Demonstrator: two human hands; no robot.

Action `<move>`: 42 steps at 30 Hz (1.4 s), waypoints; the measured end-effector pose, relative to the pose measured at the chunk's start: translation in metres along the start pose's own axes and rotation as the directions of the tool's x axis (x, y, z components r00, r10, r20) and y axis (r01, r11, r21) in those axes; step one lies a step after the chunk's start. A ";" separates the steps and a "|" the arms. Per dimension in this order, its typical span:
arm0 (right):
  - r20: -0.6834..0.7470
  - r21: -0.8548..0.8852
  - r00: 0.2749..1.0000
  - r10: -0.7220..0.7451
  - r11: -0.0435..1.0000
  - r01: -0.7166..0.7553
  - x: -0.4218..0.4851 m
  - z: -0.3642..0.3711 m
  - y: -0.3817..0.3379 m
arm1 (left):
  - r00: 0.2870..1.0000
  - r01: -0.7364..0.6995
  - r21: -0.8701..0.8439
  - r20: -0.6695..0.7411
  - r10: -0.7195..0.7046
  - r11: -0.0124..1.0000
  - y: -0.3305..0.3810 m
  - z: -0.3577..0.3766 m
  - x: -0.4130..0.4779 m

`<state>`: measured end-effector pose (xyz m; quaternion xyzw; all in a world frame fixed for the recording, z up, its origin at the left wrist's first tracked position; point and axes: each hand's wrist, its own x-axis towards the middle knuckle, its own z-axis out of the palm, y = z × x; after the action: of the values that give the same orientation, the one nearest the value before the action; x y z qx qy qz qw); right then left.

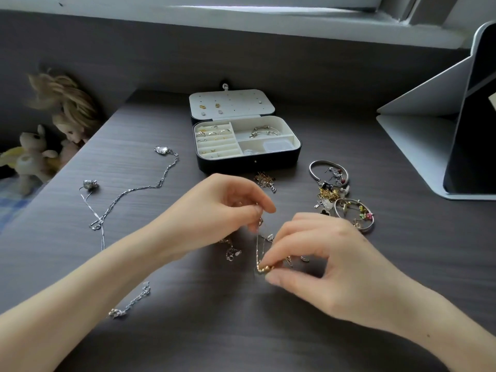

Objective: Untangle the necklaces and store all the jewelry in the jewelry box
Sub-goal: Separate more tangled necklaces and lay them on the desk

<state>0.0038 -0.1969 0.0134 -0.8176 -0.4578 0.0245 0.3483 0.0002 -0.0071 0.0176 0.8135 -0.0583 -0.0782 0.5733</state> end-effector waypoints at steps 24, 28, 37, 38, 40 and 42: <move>-0.183 0.029 0.918 0.352 0.935 -0.352 0.006 -0.005 0.009 | 0.999 0.009 -0.192 0.051 0.001 0.981 0.004 -0.002 0.000; -0.113 0.456 0.879 0.462 0.810 -0.368 0.006 -0.021 0.006 | 1.000 0.021 -0.125 0.012 -0.019 0.992 0.002 -0.001 0.000; -0.027 0.723 0.920 0.391 0.643 -0.252 0.007 -0.027 0.001 | 0.991 -0.085 0.316 -0.070 0.113 0.945 -0.007 0.001 0.002; -0.014 0.719 0.928 0.372 0.648 -0.249 0.006 -0.027 0.001 | 0.984 -0.107 0.398 -0.089 0.154 0.911 -0.009 0.001 0.002; 0.028 0.712 0.946 0.322 0.658 -0.245 0.004 -0.027 0.001 | 0.967 -0.144 0.510 -0.110 0.231 0.848 -0.012 0.001 0.003; 0.088 0.693 0.963 0.255 0.679 -0.243 0.003 -0.028 -0.001 | 0.948 -0.178 0.576 -0.116 0.295 0.798 -0.016 0.000 0.004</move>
<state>0.0150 -0.2098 0.0356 -0.6801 -0.2964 0.2361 0.6276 0.0043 -0.0029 0.0024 0.9350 -0.1222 0.0970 0.3184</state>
